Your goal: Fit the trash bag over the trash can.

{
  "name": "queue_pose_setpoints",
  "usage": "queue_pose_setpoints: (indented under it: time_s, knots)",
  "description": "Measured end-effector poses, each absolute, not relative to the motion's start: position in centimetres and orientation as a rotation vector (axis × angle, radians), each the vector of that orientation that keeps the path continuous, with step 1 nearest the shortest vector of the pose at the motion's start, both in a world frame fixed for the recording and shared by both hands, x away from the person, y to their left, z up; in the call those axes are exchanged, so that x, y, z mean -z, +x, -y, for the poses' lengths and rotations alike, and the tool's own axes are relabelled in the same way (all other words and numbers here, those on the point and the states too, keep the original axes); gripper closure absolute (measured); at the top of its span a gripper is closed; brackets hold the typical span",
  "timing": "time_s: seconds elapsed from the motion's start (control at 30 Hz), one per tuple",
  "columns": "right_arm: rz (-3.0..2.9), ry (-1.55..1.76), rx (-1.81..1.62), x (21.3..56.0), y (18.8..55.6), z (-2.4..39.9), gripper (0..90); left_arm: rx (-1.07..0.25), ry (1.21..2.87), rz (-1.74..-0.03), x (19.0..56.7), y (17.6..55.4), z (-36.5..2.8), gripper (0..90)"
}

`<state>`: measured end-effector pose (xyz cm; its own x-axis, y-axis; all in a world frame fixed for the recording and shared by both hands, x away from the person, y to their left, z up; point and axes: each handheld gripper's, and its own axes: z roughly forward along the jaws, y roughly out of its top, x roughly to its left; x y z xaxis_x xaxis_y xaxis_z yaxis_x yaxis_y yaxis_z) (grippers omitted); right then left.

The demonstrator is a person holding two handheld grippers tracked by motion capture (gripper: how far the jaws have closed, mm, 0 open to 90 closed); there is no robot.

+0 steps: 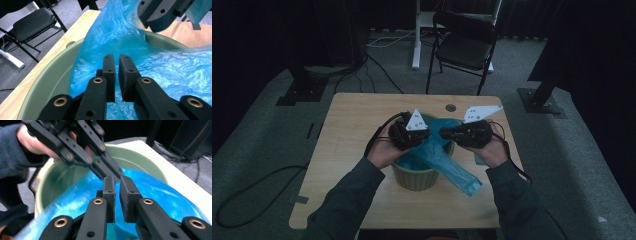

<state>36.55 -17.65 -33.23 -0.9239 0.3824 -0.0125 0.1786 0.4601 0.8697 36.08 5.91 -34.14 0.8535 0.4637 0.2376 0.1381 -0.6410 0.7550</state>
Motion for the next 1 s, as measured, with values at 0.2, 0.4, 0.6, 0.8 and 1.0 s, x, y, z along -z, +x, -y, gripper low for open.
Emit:
queue_pose_setpoints:
  time_s: [0.2, 0.4, 0.6, 0.8, 1.0]
  knots:
    - [-2.489, 0.543, -1.313, 33.9, 36.6, 18.7, 82.9, -0.537, 2.225, -0.46, 33.9, 36.5, -6.1, 69.3]
    - [-2.471, 0.565, -1.304, 33.8, 36.6, 19.3, 82.6, -0.494, 2.191, -0.42, 33.0, 36.6, -5.6, 52.5]
    - [-2.475, 0.561, -1.293, 33.8, 36.6, 19.2, 82.6, -0.482, 2.163, -0.413, 32.4, 36.8, -4.6, 43.5]
    - [-2.477, 0.55, -1.289, 33.6, 36.4, 19.6, 81.3, -0.49, 2.186, -0.448, 32.7, 37.5, -3.0, 43.2]
    - [-2.46, 0.585, -1.277, 33.6, 36.4, 19.9, 72.6, -0.533, 2.243, -0.48, 33.1, 37.6, -2.0, 68.1]
